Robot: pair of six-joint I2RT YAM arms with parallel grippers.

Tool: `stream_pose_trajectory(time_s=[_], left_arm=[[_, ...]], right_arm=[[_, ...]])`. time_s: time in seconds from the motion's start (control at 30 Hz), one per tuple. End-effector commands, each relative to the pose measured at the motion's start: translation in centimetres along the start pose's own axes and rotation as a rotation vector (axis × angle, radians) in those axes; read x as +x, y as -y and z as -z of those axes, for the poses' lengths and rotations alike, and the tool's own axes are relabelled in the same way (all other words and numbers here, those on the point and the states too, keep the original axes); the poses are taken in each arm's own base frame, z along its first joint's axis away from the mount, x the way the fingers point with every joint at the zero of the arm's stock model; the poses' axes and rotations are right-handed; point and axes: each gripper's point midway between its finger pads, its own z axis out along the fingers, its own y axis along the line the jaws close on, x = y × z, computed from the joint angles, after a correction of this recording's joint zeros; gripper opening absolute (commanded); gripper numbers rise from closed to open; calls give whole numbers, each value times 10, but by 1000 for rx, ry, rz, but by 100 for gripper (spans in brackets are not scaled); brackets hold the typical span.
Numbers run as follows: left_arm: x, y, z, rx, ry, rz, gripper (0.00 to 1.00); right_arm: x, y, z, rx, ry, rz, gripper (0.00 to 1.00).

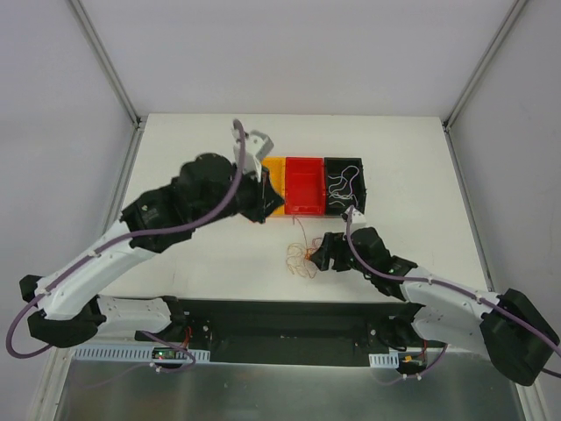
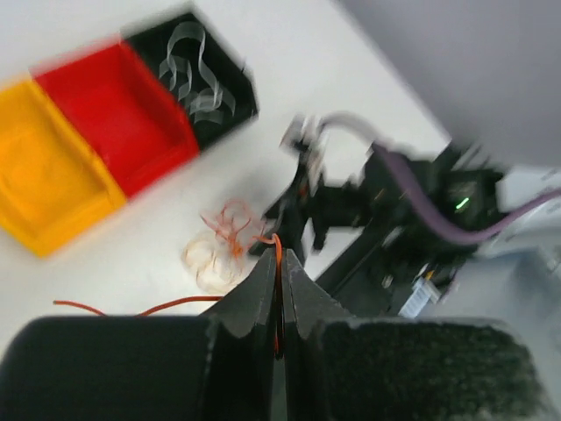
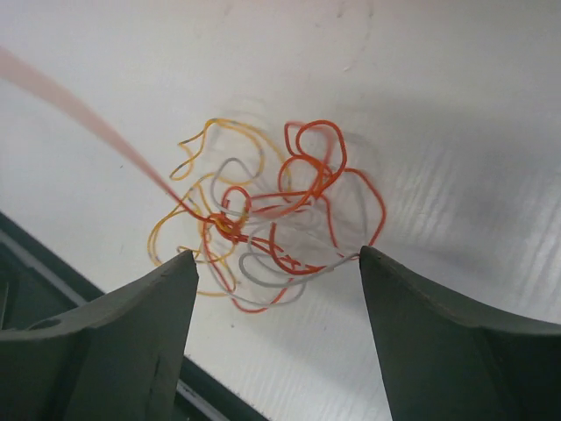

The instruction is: Untangle the cables

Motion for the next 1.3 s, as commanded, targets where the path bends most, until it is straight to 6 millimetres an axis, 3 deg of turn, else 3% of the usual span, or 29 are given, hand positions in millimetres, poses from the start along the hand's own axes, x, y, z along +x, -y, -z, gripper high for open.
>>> stream_pose_trajectory(time_s=[0.0, 0.13, 0.2, 0.43, 0.53, 0.6, 0.83, 0.9, 0.97, 1.07, 1.13, 1.2, 1.27], left_arm=[[96, -26, -28, -32, -142, 127, 0], [174, -52, -37, -80, -245, 207, 0], [199, -61, -40, -98, -278, 224, 0], [255, -76, -52, -110, -346, 259, 0], [268, -73, -59, -72, -356, 268, 0], [273, -75, -62, -77, -367, 260, 7], [263, -77, -66, -71, -328, 211, 59], [257, -74, -68, -60, -309, 203, 69], [251, -72, -74, -53, -300, 191, 70], [248, -69, -88, -50, -301, 185, 60], [254, -69, -101, -56, -323, 180, 52], [263, -70, -115, -66, -357, 182, 52], [267, -68, -133, -54, -367, 184, 57]], right_arm=[[2, -32, 17, -145, -77, 36, 77], [-3, -25, 25, -108, -49, 47, 77], [-7, -17, 25, -67, -36, 72, 71], [-24, -6, 19, 16, -36, 76, 46], [-29, -3, 17, 35, -29, 62, 42], [-27, -4, 15, 29, -40, 60, 38], [-22, -13, 2, -14, -90, 52, 28], [-22, -13, -1, -12, -90, 54, 28], [-23, -11, -3, -1, -85, 59, 29], [-24, -16, -6, -37, -75, 78, 29], [-25, -20, -7, -61, -71, 86, 16], [-26, -23, -5, -70, -71, 86, 1], [-29, -27, 0, -91, -58, 83, 1]])
